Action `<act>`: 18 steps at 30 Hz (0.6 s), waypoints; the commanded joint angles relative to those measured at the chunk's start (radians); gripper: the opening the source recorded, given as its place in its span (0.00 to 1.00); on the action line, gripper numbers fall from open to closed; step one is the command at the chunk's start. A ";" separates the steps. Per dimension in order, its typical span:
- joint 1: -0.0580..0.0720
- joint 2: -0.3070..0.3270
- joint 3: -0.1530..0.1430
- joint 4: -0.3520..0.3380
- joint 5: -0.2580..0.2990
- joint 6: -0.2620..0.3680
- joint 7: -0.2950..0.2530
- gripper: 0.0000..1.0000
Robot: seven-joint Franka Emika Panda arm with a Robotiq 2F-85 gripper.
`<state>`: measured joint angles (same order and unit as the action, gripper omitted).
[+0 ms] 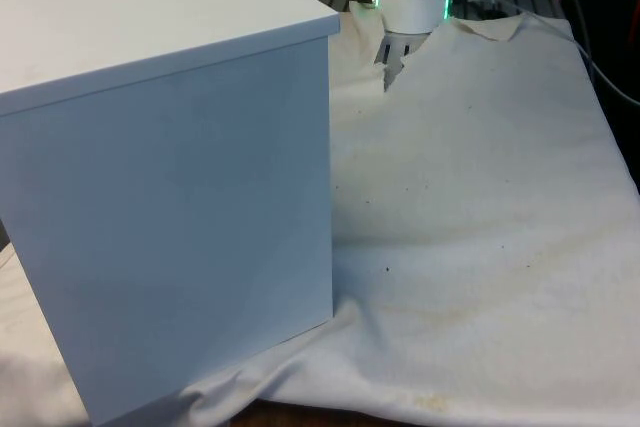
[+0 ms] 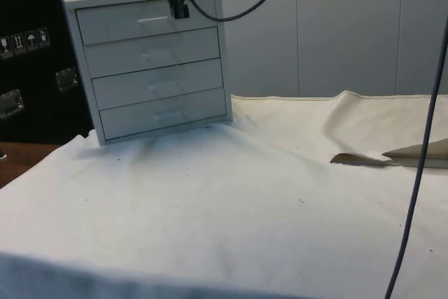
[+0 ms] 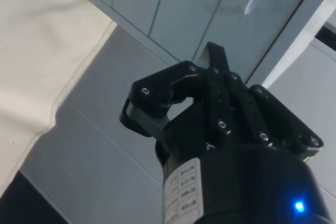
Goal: Open the drawer, then close it.
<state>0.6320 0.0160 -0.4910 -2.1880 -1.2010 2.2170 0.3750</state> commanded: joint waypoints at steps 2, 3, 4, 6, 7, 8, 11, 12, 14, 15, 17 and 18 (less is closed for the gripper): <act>0.000 -0.001 0.001 -0.006 0.028 0.021 -0.017 0.00; 0.000 -0.001 0.001 -0.007 0.034 0.025 -0.020 0.00; 0.000 0.000 0.001 -0.008 0.042 0.030 -0.025 0.00; -0.001 0.001 0.002 -0.009 0.062 0.043 -0.037 0.00; -0.001 0.001 0.002 -0.010 0.069 0.048 -0.040 0.00; -0.001 0.001 0.002 -0.011 0.077 0.053 -0.044 0.00; 0.000 0.000 0.002 -0.012 0.087 0.060 -0.051 0.00; 0.000 -0.002 0.003 -0.013 0.088 0.063 -0.052 0.00; 0.000 -0.007 0.003 -0.015 0.083 0.067 -0.049 0.00; 0.000 -0.006 0.003 -0.014 0.081 0.066 -0.047 0.00; 0.000 -0.002 0.003 -0.010 0.076 0.061 -0.040 0.00; -0.001 -0.005 0.003 -0.013 0.080 0.065 -0.045 0.00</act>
<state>0.6320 0.0140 -0.4880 -2.1990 -1.1250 2.2780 0.3350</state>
